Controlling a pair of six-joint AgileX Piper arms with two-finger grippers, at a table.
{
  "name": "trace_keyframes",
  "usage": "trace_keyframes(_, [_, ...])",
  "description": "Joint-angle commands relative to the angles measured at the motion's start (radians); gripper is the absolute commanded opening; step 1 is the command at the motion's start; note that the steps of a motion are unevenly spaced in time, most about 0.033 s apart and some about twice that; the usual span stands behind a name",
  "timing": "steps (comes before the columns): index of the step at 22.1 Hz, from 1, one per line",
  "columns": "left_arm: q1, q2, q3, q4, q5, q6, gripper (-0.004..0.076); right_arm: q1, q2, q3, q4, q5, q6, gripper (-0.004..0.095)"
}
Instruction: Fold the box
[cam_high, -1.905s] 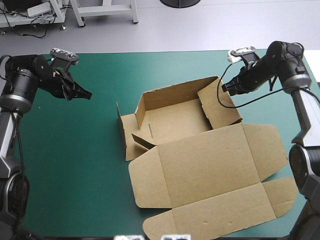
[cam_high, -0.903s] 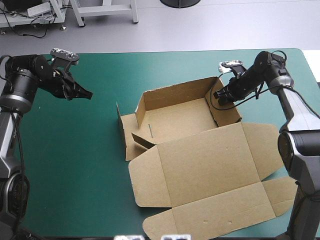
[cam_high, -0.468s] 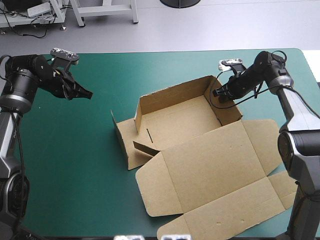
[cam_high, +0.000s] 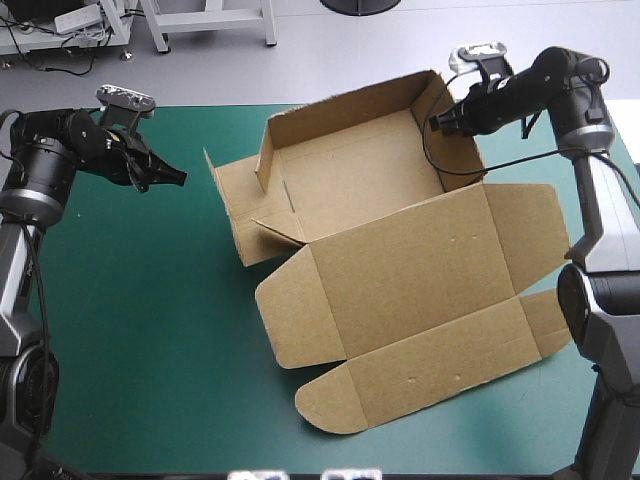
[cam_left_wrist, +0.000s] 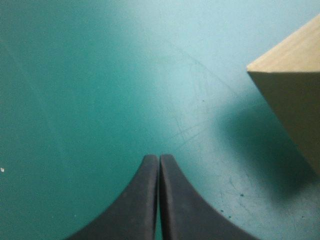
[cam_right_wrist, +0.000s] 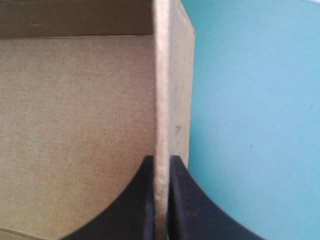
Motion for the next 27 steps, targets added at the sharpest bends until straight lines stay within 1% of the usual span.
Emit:
trace_keyframes(1, [0.003,-0.043,-0.024,-0.012,-0.092,-0.022,-0.0006,0.002,-0.098,-0.119,0.013,0.014,0.042,-0.0023])
trace_keyframes(4, [0.018,-0.043,-0.024,-0.025,-0.137,-0.052,-0.0005,0.002,-0.135,-0.18,-0.004,0.014,0.06,-0.0024])
trace_keyframes(6, [0.038,-0.043,-0.024,-0.064,-0.144,-0.054,-0.0005,0.002,-0.162,-0.206,-0.009,0.014,0.066,-0.0023])
trace_keyframes(10, [0.096,-0.043,-0.024,-0.17,-0.163,-0.054,-0.0004,0.002,-0.217,-0.227,-0.065,0.014,0.075,-0.0023])
trace_keyframes(12, [0.148,-0.043,-0.024,-0.29,-0.169,-0.021,-0.0004,0.002,-0.263,-0.227,-0.075,0.014,0.086,-0.0023])
trace_keyframes(13, [0.175,-0.043,-0.024,-0.418,-0.169,0.028,-0.0004,0.002,-0.296,-0.227,-0.075,0.014,0.09,-0.0023])
trace_keyframes(14, [0.186,-0.043,-0.024,-0.488,-0.167,0.058,-0.0004,0.002,-0.307,-0.227,-0.073,0.014,0.092,-0.0023])
trace_keyframes(15, [0.197,-0.043,-0.024,-0.615,-0.155,0.116,-0.0004,0.002,-0.327,-0.227,-0.066,0.014,0.092,-0.0024])
trace_keyframes(16, [0.199,-0.043,-0.024,-0.661,-0.142,0.136,-0.0004,0.002,-0.335,-0.227,-0.063,0.012,0.092,-0.0024])
trace_keyframes(18, [0.199,-0.043,-0.024,-0.83,-0.064,0.223,-0.0005,0.002,-0.362,-0.227,-0.052,0.002,0.099,-0.0024])
trace_keyframes(21, [0.199,-0.043,-0.024,-1.029,0.013,0.271,-0.0005,0.002,-0.366,-0.227,-0.039,-0.003,0.106,-0.0023])
trace_keyframes(22, [0.199,-0.043,-0.024,-1.093,0.06,0.287,-0.0005,0.002,-0.366,-0.227,-0.035,-0.003,0.11,-0.0024])
trace_keyframes(25, [0.188,-0.043,-0.024,-1.174,0.162,0.314,-0.0006,0.002,-0.366,-0.227,-0.031,-0.01,0.11,-0.0023])
trace_keyframes(27, [0.161,-0.045,-0.024,-1.176,0.177,0.321,-0.0006,0.002,-0.364,-0.227,-0.031,-0.01,0.108,-0.0023])
